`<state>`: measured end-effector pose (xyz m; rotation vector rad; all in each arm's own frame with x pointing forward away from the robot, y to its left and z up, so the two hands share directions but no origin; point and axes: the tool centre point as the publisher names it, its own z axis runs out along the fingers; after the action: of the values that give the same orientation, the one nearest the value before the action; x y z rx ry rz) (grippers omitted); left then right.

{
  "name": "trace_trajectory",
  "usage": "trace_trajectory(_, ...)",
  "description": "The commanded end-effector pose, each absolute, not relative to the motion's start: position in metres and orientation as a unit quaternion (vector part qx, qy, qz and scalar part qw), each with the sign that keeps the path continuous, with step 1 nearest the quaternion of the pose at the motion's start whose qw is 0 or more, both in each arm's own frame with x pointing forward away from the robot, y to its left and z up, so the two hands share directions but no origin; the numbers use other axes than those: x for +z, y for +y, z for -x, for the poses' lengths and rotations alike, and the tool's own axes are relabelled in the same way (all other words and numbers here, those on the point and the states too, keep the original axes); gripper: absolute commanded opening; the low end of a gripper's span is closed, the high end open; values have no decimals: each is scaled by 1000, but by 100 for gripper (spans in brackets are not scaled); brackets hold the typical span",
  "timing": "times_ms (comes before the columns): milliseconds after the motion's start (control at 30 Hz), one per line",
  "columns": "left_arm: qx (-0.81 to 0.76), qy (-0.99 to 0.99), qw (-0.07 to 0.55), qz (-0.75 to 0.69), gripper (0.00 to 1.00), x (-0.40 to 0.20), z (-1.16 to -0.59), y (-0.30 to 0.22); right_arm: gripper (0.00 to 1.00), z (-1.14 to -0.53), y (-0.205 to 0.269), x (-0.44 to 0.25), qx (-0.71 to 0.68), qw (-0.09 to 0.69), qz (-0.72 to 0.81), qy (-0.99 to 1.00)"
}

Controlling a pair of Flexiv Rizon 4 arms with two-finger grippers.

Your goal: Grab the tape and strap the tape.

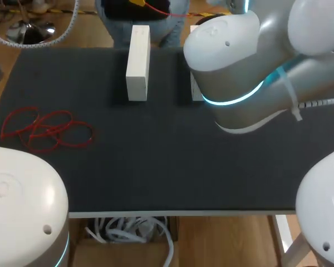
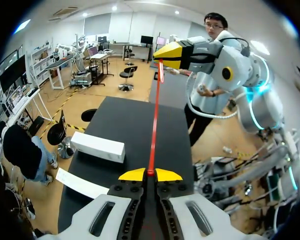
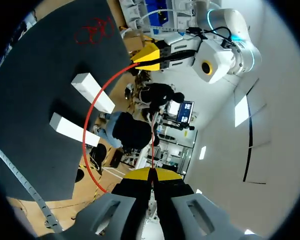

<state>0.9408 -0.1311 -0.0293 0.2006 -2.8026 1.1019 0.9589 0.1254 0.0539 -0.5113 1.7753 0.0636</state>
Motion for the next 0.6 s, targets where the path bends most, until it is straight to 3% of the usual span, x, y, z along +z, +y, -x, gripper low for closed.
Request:
trace_trajectory(33, 362, -928, 63, -66, 0, -28, -941, -131, 0, -958, 124, 59, 26, 590, 225, 775)
trace_trajectory(367, 362, -928, 63, -66, 0, -28, -941, -131, 0, -958, 124, 59, 26, 590, 225, 775)
trace_trajectory(600, 362, -928, 63, -66, 0, -28, -941, -131, 0, -964, 142, 81, -51, 603, 279, 746)
